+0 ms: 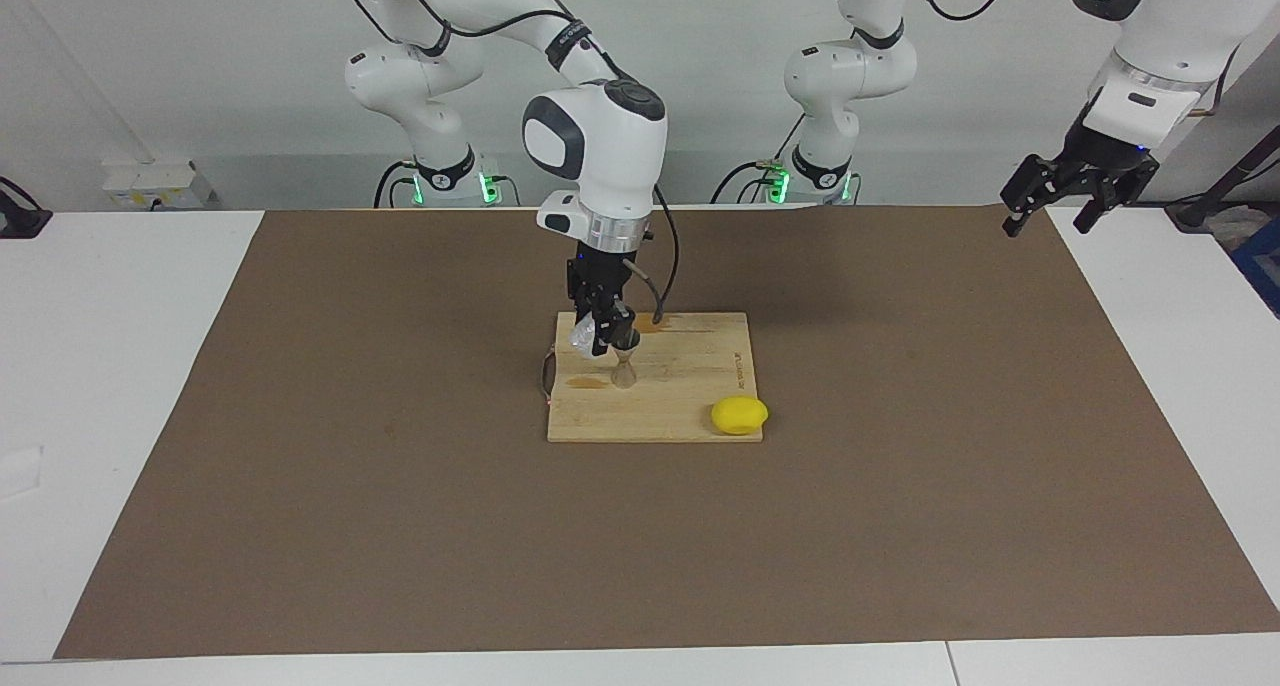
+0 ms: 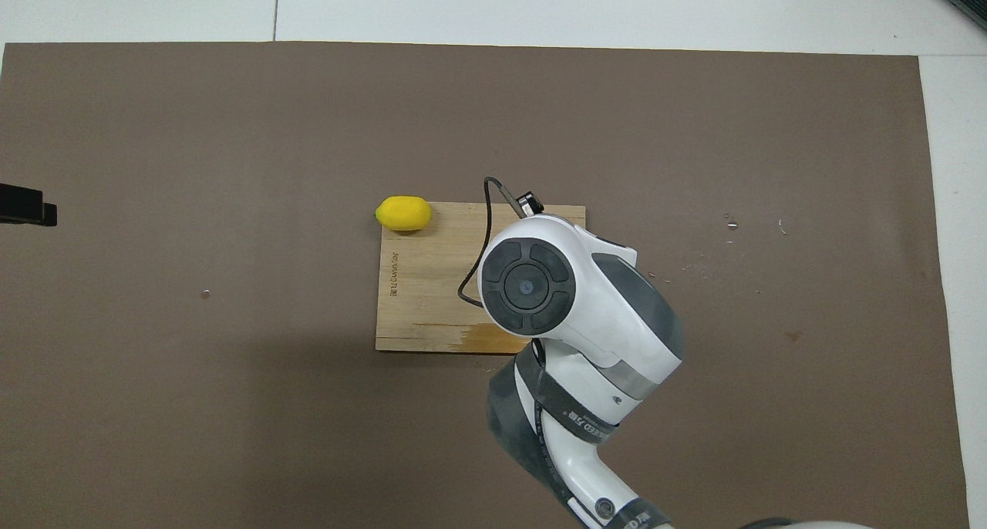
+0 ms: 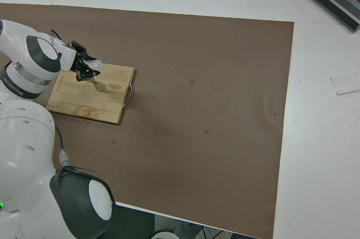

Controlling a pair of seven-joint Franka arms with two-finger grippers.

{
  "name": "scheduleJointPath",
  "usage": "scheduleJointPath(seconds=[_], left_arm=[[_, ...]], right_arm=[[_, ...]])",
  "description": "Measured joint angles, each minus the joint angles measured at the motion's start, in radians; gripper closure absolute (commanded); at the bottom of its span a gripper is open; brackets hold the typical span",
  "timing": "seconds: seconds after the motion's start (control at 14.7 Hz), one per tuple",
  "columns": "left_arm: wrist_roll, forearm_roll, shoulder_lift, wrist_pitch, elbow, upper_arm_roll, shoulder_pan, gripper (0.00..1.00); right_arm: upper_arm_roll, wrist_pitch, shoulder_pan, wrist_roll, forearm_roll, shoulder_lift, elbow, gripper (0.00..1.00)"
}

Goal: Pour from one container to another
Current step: 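Tilt the clear glass with the right gripper to pour into the cup, then carry the clear glass back beside the board with the right gripper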

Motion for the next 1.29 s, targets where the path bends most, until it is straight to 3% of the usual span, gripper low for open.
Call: scheduleJointPath(seconds=[0.75,1.15,1.29], left_arm=[[0.000,0.001,0.001,0.006,0.000,0.001,0.005,0.00],[0.000,0.002,0.001,0.014,0.000,0.012,0.007,0.00],[0.000,0.002,0.001,0.014,0.000,0.012,0.007,0.00]], right_arm=[[-0.002,0.003,-0.093,0.003,0.276,0.005,0.013,1.00],[-0.004,0.020,-0.225,-0.076,0.582,0.019,-0.021,1.00],[-0.007,0.027,-0.306,-0.204,0.715,0.019,-0.066,1.00]])
